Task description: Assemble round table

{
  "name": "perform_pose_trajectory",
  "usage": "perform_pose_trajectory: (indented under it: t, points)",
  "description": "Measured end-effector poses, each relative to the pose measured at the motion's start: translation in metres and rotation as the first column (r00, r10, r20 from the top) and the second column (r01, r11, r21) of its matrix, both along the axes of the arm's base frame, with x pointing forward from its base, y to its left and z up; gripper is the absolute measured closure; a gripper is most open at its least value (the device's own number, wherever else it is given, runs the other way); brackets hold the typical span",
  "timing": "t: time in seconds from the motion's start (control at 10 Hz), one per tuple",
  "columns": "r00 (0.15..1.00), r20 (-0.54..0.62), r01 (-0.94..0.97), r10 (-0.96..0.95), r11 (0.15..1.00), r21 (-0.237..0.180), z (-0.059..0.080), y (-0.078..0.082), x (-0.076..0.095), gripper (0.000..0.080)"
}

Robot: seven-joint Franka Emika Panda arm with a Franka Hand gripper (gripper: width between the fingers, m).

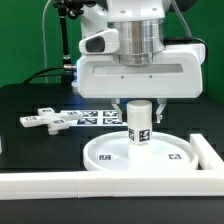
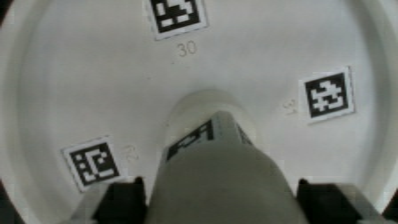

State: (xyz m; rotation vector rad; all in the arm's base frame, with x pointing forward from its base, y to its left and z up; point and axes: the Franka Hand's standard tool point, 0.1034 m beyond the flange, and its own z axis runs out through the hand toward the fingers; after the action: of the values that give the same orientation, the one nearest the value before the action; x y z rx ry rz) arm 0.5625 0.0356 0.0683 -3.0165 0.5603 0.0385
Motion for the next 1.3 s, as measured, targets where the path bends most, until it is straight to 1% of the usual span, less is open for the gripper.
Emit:
perform_pose_trajectory:
  t: [0.1, 0.2, 0.3, 0.5, 0.6, 0.7, 0.8, 1.0, 1.3]
  points:
    - [0.991, 0.000, 0.137, -0.137, 0.990, 0.020, 0.000, -0.001, 0.000, 0.0389]
    - [0.966, 0.009, 0.260, -0.260, 0.965, 0.023, 0.000, 0.000, -0.001, 0.0389]
    - [0.921, -0.006, 0.389, -0.389, 0.920, 0.033, 0.000, 0.002, -0.002, 0.0389]
    - [0.790, -0.048, 0.613, -0.612, 0.788, 0.054, -0.001, 0.004, -0.002, 0.0389]
    - [0.691, -0.070, 0.723, -0.719, 0.689, 0.061, -0.001, 0.007, -0.002, 0.0389]
    - [0.613, -0.085, 0.790, -0.786, 0.610, 0.056, -0.001, 0.010, -0.002, 0.0389]
    - [0.551, -0.096, 0.834, -0.829, 0.549, 0.056, -0.001, 0.010, -0.001, 0.0389]
    - [0.401, -0.129, 0.916, -0.907, 0.399, 0.048, 0.000, 0.011, 0.000, 0.0389]
    - [0.247, -0.164, 0.969, -0.955, 0.244, 0.034, 0.001, 0.013, 0.000, 0.0389]
